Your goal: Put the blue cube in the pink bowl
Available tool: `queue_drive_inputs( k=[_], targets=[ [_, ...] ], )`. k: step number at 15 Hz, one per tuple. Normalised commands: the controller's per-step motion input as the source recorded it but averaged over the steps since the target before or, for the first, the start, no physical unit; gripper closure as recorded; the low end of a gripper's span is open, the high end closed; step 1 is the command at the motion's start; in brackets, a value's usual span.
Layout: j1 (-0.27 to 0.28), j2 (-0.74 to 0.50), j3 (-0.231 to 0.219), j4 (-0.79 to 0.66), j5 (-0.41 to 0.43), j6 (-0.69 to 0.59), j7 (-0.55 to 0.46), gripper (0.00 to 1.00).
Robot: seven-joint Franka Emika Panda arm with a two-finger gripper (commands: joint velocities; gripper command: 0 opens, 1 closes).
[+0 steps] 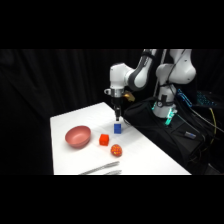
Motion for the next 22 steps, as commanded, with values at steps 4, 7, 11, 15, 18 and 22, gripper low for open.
queue_drive_inputs(
  k=[4, 7, 11, 15, 18, 22],
  targets=[
    [0.089, 0.25, 0.057, 0.03, -0.05, 0.35, 0.27, 0.0],
    [0.133, 0.3, -0.087, 0.08, -0.3, 0.34, 0.43, 0.0],
    [0.244, 0.28, -0.284, 0.11, -0.328, 0.28, 0.4, 0.0],
    [0.163, 0.2, -0.102, 0.11, 0.033, 0.18, 0.1, 0.0],
    [0.118, 0.19, -0.009, 0.12, 0.129, 0.16, 0.02, 0.0],
    [0.077, 0.2, -0.003, 0.13, 0.15, 0.15, -0.02, 0.0]
  ],
)
